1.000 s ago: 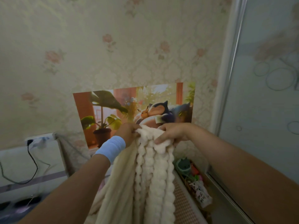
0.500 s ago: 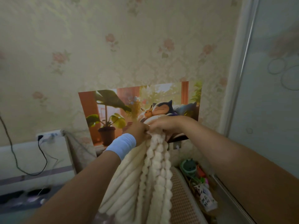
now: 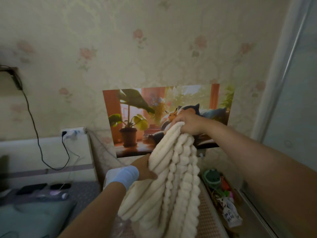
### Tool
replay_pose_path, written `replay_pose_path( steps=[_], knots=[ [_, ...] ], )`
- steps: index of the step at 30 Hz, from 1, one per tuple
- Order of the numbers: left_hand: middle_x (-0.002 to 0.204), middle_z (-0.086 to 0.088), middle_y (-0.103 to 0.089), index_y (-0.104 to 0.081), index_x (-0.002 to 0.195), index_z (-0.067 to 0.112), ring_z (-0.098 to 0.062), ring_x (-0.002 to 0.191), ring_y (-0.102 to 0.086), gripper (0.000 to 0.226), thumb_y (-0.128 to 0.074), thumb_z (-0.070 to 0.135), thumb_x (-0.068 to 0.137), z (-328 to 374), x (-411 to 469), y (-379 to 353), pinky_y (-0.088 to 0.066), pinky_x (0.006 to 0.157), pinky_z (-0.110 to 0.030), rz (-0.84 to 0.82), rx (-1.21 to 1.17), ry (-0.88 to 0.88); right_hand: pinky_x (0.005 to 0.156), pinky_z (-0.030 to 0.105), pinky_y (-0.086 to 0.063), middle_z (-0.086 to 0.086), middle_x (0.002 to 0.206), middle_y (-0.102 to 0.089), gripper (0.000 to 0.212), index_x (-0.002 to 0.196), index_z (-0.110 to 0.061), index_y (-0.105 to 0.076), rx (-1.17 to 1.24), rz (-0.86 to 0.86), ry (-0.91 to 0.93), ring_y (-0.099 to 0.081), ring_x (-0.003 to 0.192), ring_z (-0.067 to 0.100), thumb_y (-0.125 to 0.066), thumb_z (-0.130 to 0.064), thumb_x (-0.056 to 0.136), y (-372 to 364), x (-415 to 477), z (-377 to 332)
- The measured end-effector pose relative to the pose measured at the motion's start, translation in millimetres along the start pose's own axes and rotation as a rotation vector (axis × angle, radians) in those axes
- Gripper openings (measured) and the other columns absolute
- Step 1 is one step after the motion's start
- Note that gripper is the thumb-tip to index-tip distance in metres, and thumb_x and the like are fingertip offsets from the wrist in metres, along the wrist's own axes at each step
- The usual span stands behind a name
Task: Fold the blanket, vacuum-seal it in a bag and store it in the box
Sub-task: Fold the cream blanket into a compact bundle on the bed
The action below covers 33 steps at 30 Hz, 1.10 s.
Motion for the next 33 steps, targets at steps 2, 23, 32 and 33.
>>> replay_pose_path(
  steps=[2, 23, 32, 33],
  knots=[
    [0.14, -0.001, -0.049, -0.041, 0.142, 0.023, -0.024, 0.126, -0.048, 0.072, -0.072, 0.038, 0.079, -12, 0, -8, -0.036, 0.104, -0.032, -0.022, 0.048, 0.025, 0.085, 0.036, -0.051, -0.01, 0.1, -0.065, 0.028, 0.098, -0.03, -0.073, -0.03, 0.054, -0.041, -0.061, 0.096, 0.012, -0.061, -0.006, 0.088, 1, 9, 1],
    [0.136, -0.008, -0.053, -0.047, 0.138, 0.015, -0.025, 0.123, -0.053, 0.063, -0.071, 0.031, 0.082, -19, -59, 214, -0.038, 0.101, -0.029, 0.196, 0.59, 0.165, 0.068, 0.03, -0.045, 0.0, 0.098, -0.069, 0.021, 0.092, -0.026, -0.071, -0.442, 0.588, -0.4, -0.066, 0.09, 0.025, -0.051, -0.03, 0.088, 81, -7, -1],
    [0.12, -0.018, -0.059, -0.048, 0.128, 0.023, -0.036, 0.105, -0.058, 0.036, -0.05, 0.037, 0.095, 50, -97, 322, -0.046, 0.087, -0.039, 0.706, 0.563, 0.091, 0.069, 0.031, -0.044, -0.003, 0.082, -0.063, 0.015, 0.082, -0.026, -0.064, -0.548, 0.716, -0.432, -0.059, 0.075, 0.023, -0.052, -0.03, 0.091, 148, -60, -23],
    [0.122, -0.017, -0.058, -0.046, 0.131, 0.025, -0.035, 0.107, -0.058, 0.039, -0.049, 0.041, 0.095, 58, -96, 322, -0.045, 0.088, -0.038, 0.681, 0.628, 0.089, 0.077, 0.034, -0.045, -0.002, 0.086, -0.065, 0.015, 0.085, -0.026, -0.065, -0.597, 0.672, -0.498, -0.061, 0.08, 0.023, -0.053, -0.032, 0.091, 153, -65, -16]
  ],
)
Point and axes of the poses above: each hand's wrist, its own x-axis towards the middle knuckle, its own y-axis out of the back of the hand, z = x × y, the point moved 7 cm from there along x, towards the middle knuckle
